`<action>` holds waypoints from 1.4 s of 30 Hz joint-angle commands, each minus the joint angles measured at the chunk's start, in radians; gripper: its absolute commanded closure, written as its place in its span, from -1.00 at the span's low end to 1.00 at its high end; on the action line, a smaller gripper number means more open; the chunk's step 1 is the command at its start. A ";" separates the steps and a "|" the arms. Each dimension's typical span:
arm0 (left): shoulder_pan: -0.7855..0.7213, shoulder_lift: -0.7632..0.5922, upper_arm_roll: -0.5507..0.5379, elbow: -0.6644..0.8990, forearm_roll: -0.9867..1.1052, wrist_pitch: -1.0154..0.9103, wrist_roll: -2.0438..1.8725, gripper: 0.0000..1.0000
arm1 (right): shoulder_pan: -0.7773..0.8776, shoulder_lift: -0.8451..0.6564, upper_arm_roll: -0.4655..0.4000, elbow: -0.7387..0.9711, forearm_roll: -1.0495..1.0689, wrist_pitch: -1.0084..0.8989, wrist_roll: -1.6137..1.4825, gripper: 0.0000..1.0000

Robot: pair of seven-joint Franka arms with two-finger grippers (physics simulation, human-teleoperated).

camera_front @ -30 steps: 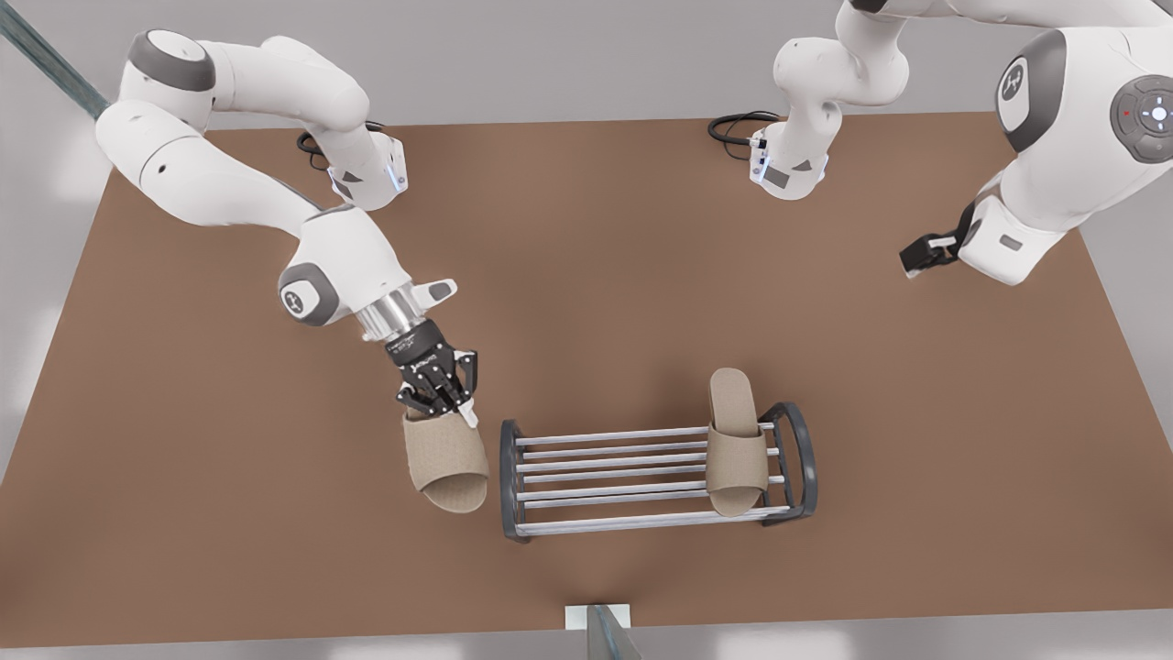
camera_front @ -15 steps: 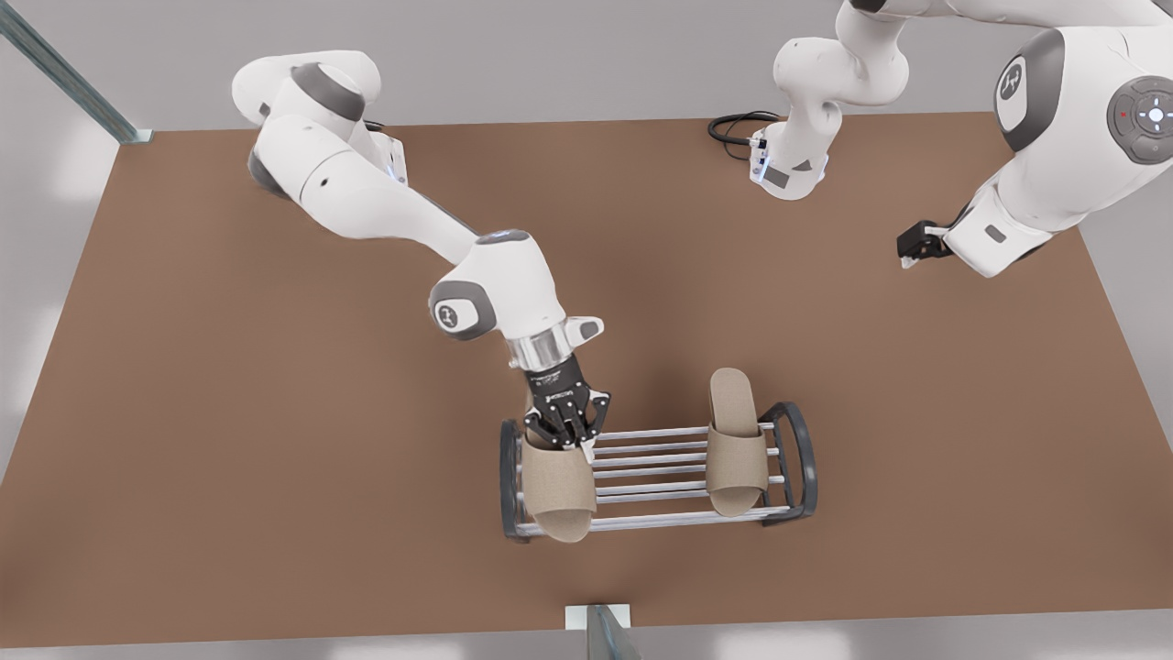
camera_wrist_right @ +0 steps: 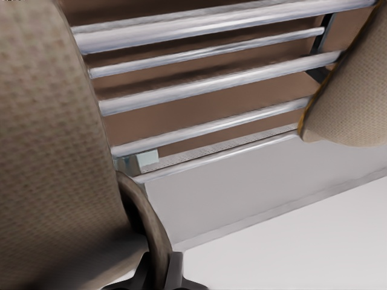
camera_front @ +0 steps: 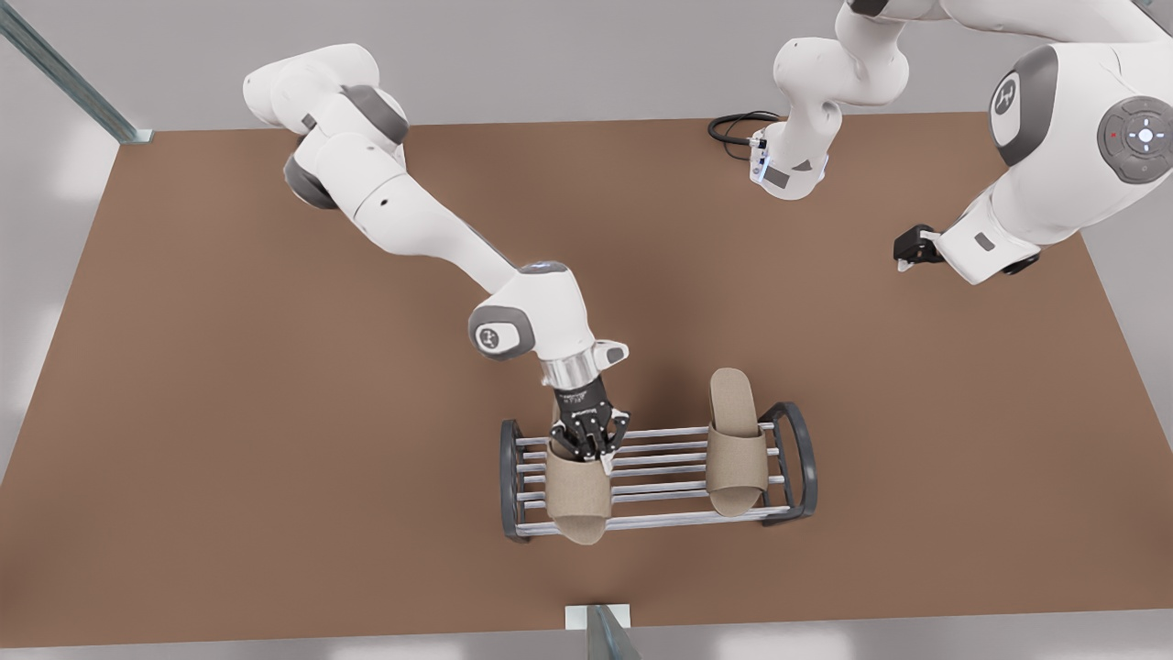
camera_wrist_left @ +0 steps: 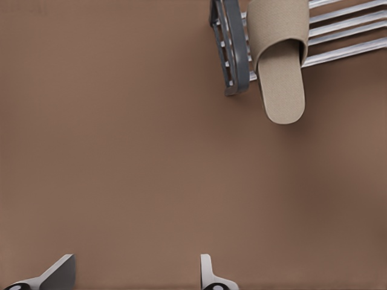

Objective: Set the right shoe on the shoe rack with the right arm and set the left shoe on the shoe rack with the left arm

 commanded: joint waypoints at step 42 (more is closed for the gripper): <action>0.025 0.004 -0.013 0.000 0.000 -0.008 0.077 -1.00 | 0.049 0.014 -0.104 -0.058 0.040 0.171 0.290 -0.87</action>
